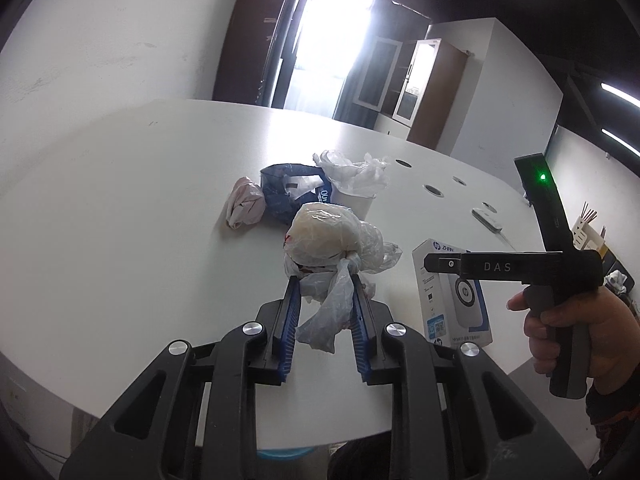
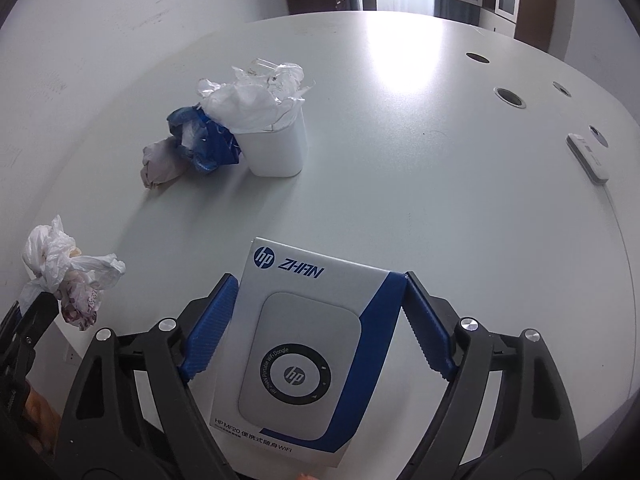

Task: Collect trash
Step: 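Carry the HP box and white bag down over the blue wastebasket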

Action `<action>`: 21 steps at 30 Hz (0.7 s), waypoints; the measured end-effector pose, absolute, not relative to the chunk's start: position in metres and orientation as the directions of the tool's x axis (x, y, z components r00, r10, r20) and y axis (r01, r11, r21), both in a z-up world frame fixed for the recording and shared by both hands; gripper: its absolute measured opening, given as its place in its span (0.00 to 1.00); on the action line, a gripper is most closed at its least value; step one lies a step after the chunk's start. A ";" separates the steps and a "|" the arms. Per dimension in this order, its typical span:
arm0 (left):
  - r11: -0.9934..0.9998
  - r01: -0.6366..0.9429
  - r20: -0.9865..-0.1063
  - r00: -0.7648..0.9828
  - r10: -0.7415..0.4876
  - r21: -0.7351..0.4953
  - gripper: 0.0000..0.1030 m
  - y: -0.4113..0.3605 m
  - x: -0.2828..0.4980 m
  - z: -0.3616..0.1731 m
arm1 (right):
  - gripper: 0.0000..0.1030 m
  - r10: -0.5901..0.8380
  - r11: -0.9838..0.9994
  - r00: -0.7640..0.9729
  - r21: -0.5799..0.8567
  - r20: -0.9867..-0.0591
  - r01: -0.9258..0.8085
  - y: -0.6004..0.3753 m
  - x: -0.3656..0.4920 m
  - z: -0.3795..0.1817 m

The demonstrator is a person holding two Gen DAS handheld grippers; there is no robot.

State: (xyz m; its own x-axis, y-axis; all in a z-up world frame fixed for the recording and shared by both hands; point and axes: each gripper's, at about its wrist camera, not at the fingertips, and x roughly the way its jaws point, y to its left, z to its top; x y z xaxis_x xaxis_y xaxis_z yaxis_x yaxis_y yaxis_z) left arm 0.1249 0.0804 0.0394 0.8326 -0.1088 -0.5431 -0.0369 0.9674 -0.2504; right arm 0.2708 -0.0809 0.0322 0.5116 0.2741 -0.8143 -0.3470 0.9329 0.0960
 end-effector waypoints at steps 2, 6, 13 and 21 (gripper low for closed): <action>0.967 -0.040 -0.543 0.833 -0.106 -0.250 0.22 0.079 0.114 0.039 | 0.76 0.289 0.928 0.523 0.101 -0.802 -0.358 -0.084 0.258 0.036; 0.965 -0.038 -0.538 0.835 -0.112 -0.259 0.22 0.077 0.096 0.037 | 0.75 0.333 0.918 0.539 0.136 -0.774 -0.372 -0.094 0.233 0.043; 0.966 0.004 -0.520 0.842 -0.143 -0.258 0.22 0.065 0.059 0.040 | 0.75 0.395 0.891 0.567 0.152 -0.723 -0.427 -0.099 0.184 0.060; 0.983 0.070 -0.550 0.821 -0.152 -0.168 0.22 0.042 0.017 0.021 | 0.75 0.477 0.846 0.567 0.176 -0.672 -0.503 -0.109 0.109 0.053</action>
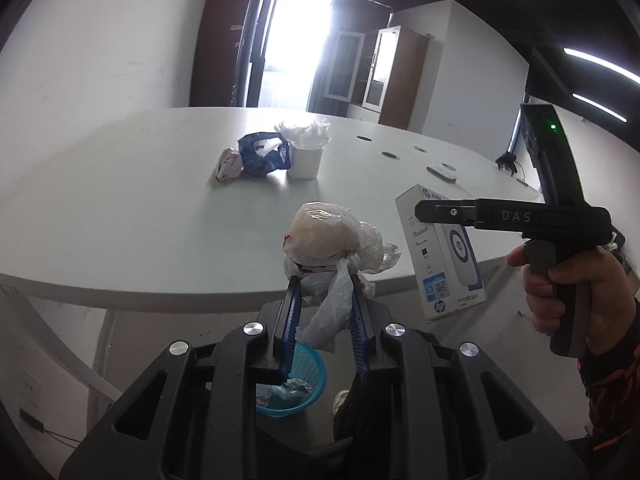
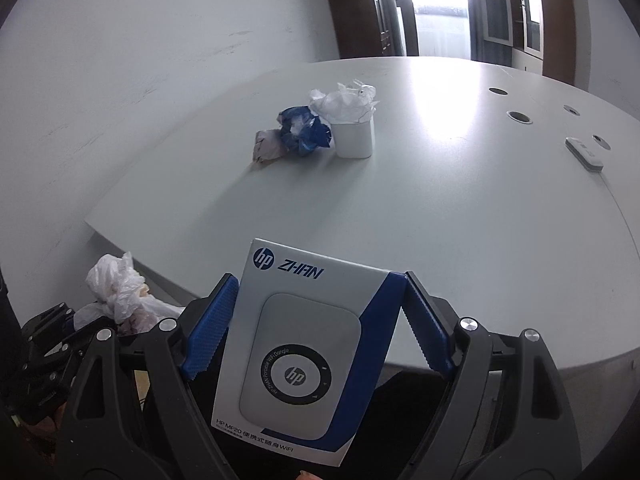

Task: Collect trash
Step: 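Carry the HP box and white bag down over the blue wastebasket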

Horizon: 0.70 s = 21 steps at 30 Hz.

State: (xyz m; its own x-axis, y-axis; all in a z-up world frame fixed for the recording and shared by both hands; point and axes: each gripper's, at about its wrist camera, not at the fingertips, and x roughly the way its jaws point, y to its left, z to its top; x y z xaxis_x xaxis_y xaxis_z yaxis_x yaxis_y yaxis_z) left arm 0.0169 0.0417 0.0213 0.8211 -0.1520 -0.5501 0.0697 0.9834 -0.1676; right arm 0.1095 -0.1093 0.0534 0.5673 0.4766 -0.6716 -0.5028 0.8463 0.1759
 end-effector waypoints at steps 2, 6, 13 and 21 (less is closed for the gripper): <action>0.984 0.061 -0.563 0.814 -0.145 -0.165 0.22 0.042 0.016 0.014 | 0.75 0.482 0.844 0.576 0.173 -0.661 -0.508 -0.113 0.092 0.046; 0.978 0.039 -0.615 0.772 -0.161 -0.207 0.22 0.046 0.025 -0.012 | 0.75 0.487 0.844 0.570 0.188 -0.661 -0.503 -0.118 0.070 0.024; 0.974 0.003 -0.705 0.690 -0.164 -0.224 0.21 0.052 0.038 -0.069 | 0.75 0.464 0.849 0.530 0.187 -0.710 -0.494 -0.117 0.053 -0.029; 0.964 -0.048 -0.759 0.627 -0.173 -0.260 0.21 0.059 0.050 -0.116 | 0.75 0.435 0.861 0.508 0.179 -0.744 -0.476 -0.106 0.062 -0.082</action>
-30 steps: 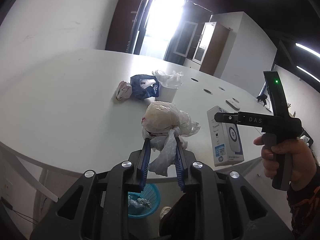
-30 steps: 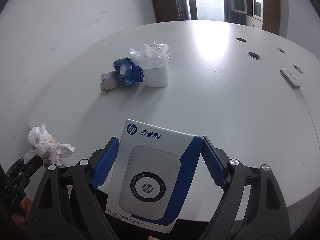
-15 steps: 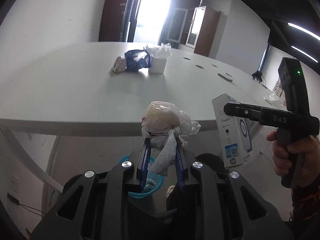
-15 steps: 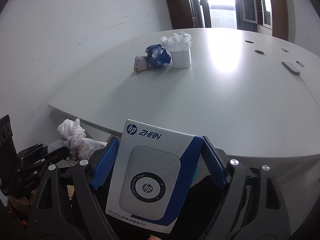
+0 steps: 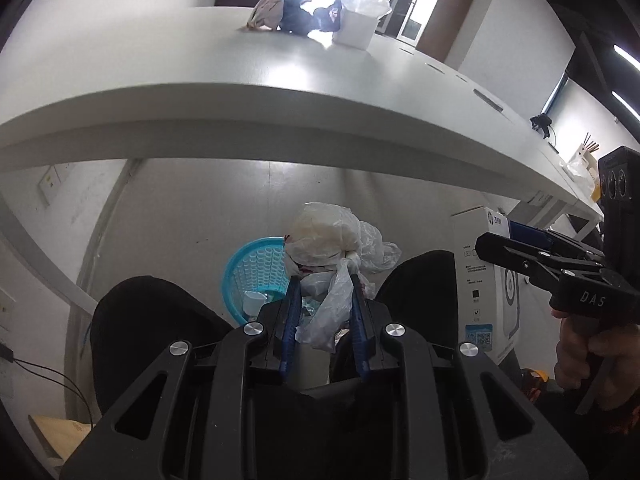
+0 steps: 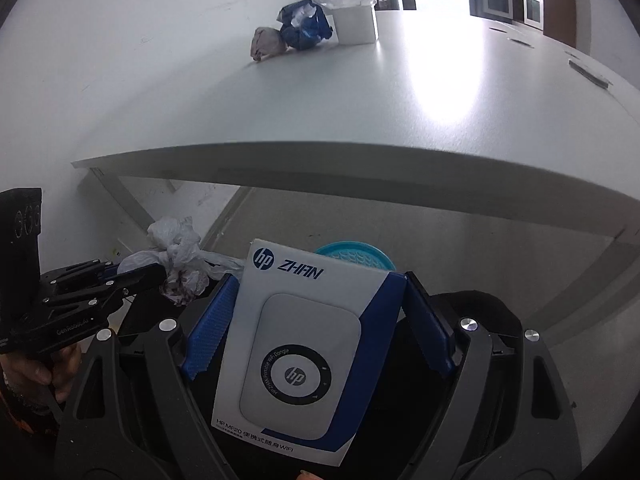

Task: Collect trash
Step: 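Carry the HP box and white bag down over the blue wastebasket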

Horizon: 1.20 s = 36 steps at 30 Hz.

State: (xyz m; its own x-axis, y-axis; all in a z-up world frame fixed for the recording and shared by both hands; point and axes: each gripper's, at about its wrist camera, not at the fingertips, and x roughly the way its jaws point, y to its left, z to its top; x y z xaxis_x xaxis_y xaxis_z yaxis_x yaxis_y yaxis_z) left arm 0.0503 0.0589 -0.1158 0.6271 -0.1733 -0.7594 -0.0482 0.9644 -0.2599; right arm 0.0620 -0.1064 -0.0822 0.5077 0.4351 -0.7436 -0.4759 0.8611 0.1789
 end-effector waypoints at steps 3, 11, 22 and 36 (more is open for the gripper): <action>0.961 -0.072 -0.775 0.609 -0.171 -0.268 0.21 0.064 0.054 -0.132 | 0.75 0.433 0.861 0.493 0.185 -0.755 -0.474 -0.099 0.067 -0.102; 0.971 -0.103 -0.827 0.549 -0.126 -0.217 0.21 0.066 0.092 -0.189 | 0.75 0.402 0.875 0.463 0.182 -0.790 -0.449 -0.081 0.084 -0.160; 0.934 -0.212 -0.887 0.427 -0.175 -0.287 0.21 0.091 0.138 -0.256 | 0.75 0.393 0.885 0.363 0.241 -0.845 -0.398 -0.065 0.123 -0.231; 0.886 -0.335 -0.924 0.315 -0.215 -0.320 0.21 0.111 0.181 -0.307 | 0.75 0.272 0.932 0.220 0.200 -0.937 -0.302 -0.033 0.193 -0.311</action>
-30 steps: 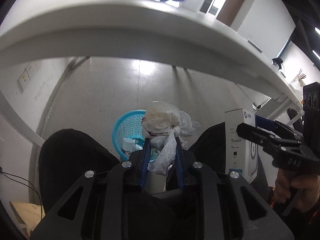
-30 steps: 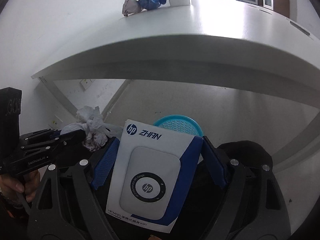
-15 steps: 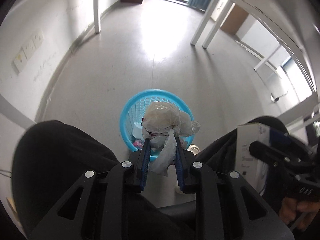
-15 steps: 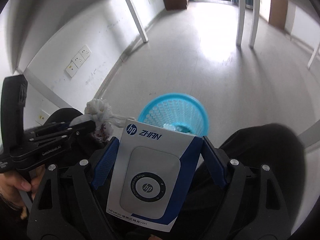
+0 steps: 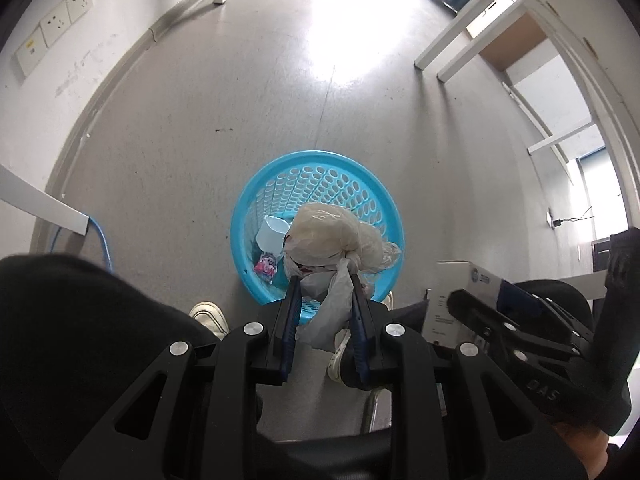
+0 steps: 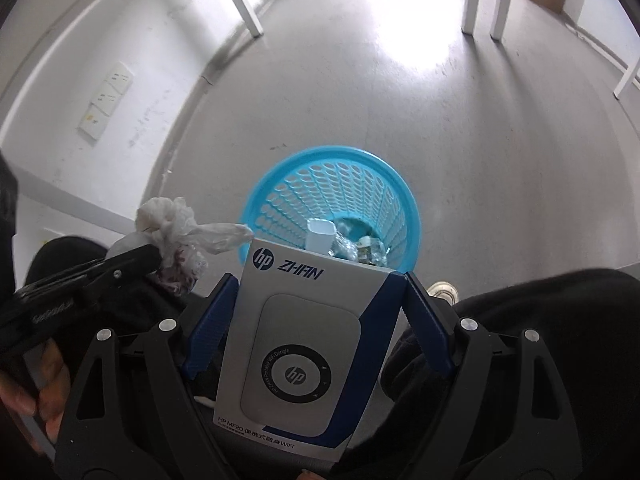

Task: Collect trash
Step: 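Carry the HP box and white bag down over the blue wastebasket, then open both tools to drop the box and bag into the wastebasket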

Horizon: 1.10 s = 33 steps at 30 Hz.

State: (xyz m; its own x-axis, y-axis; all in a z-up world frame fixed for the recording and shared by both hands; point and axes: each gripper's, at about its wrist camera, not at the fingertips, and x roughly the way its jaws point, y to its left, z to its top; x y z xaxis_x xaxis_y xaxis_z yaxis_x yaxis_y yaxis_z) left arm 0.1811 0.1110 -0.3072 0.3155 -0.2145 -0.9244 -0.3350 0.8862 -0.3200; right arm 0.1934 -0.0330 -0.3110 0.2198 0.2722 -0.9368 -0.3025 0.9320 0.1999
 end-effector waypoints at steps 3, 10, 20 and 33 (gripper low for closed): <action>0.885 -0.348 -0.931 0.300 -0.209 -0.310 0.21 0.112 0.189 -0.316 | 0.75 0.284 0.938 0.166 0.238 -0.944 -0.252 -0.035 0.210 -0.331; 0.881 -0.389 -0.954 0.231 -0.188 -0.268 0.21 0.114 0.220 -0.350 | 0.75 0.268 0.953 0.081 0.252 -0.960 -0.166 -0.041 0.241 -0.372; 0.866 -0.419 -0.959 0.198 -0.205 -0.272 0.21 0.119 0.240 -0.375 | 0.74 0.226 0.967 0.054 0.217 -0.973 -0.134 -0.031 0.279 -0.410; 0.844 -0.449 -0.954 0.205 -0.221 -0.292 0.20 0.129 0.255 -0.390 | 0.72 0.183 0.980 0.011 0.181 -0.983 -0.085 -0.030 0.301 -0.442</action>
